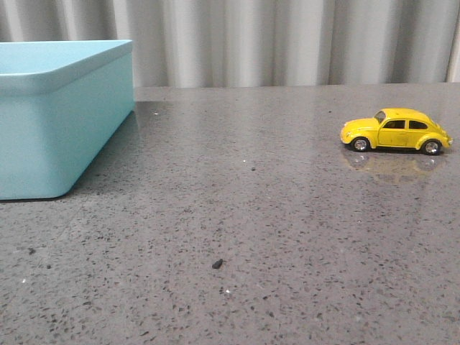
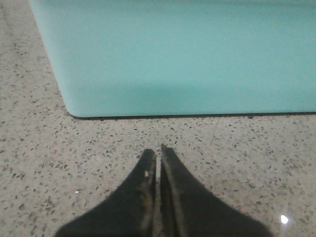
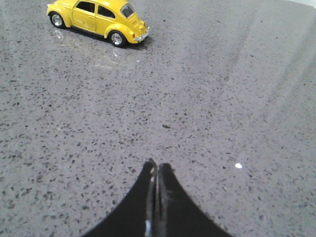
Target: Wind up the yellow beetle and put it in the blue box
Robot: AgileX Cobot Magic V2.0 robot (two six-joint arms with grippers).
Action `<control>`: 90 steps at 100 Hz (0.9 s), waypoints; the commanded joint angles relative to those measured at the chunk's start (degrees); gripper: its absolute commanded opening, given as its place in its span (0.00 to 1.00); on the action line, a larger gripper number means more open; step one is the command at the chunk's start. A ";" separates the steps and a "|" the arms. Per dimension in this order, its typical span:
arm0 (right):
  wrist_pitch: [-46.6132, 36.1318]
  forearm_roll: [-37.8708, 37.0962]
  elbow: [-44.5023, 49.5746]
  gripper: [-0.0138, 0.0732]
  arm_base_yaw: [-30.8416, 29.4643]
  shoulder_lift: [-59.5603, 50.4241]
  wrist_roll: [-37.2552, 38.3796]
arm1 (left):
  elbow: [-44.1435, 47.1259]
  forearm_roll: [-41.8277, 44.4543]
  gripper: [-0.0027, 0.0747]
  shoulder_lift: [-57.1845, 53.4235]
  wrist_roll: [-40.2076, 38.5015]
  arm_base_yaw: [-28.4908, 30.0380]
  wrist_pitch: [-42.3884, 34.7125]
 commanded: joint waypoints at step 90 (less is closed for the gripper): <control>-23.15 5.57 1.50 0.11 -0.27 0.46 -0.03 | 1.61 -3.88 0.01 1.06 -0.24 -0.45 -19.00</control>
